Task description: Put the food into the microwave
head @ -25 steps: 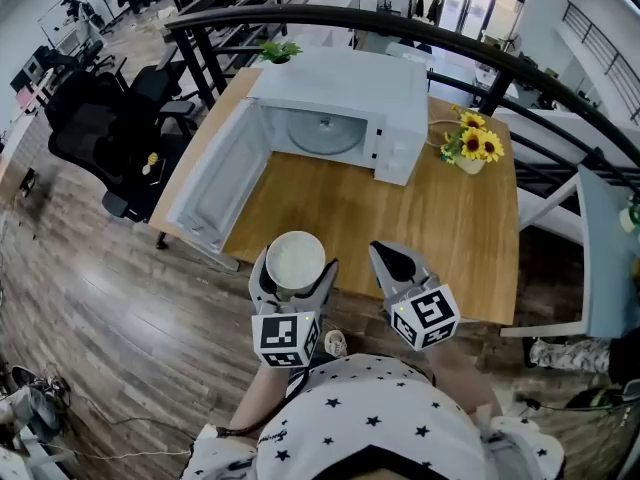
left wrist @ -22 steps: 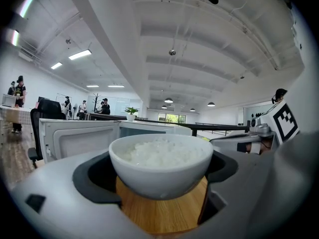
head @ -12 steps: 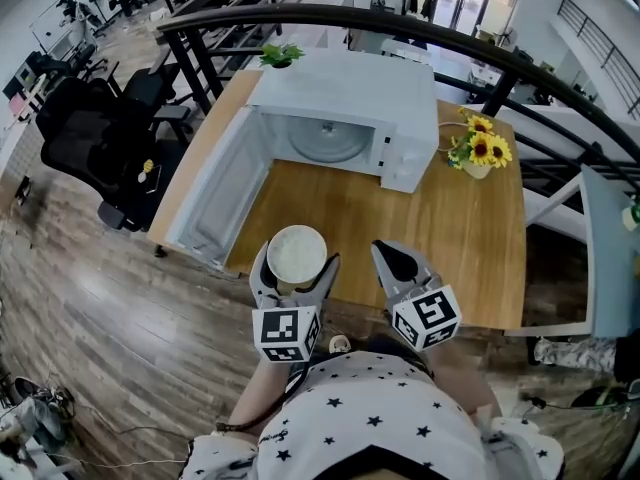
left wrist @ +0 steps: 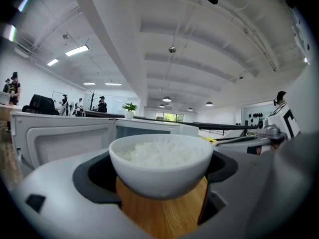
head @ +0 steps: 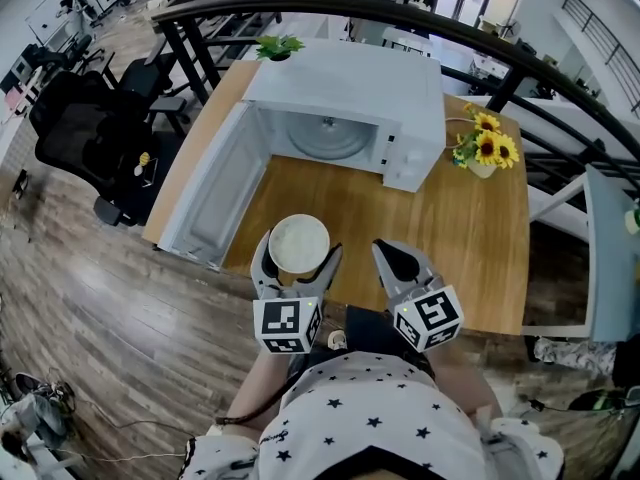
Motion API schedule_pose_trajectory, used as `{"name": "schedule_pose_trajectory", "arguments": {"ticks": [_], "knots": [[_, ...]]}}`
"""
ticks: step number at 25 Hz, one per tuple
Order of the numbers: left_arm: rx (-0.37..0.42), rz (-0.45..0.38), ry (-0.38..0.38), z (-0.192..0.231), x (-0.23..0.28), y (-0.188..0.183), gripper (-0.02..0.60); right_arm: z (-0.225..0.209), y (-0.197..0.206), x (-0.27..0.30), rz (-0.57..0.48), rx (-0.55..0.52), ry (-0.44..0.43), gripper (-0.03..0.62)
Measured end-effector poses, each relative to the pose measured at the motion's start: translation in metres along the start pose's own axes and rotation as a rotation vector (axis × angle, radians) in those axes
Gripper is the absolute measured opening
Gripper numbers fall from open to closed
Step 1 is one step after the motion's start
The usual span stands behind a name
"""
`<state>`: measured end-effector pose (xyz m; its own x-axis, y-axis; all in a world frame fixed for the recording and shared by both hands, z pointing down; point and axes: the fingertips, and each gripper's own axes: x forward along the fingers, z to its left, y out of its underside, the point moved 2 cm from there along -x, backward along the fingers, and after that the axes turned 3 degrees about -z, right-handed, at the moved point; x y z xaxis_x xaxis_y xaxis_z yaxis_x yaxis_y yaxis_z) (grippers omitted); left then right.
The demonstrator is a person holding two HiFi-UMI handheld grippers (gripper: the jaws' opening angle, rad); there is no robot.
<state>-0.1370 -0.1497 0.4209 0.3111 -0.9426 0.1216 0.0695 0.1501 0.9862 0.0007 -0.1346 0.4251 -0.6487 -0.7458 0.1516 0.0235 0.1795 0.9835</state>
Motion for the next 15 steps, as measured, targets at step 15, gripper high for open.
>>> {"name": "schedule_pose_trajectory", "arguments": {"ticks": [15], "knots": [[0.019,0.032,-0.008,0.026,0.103,0.005,0.505,-0.057,0.002,0.060,0.045,0.021,-0.046,0.006]]}}
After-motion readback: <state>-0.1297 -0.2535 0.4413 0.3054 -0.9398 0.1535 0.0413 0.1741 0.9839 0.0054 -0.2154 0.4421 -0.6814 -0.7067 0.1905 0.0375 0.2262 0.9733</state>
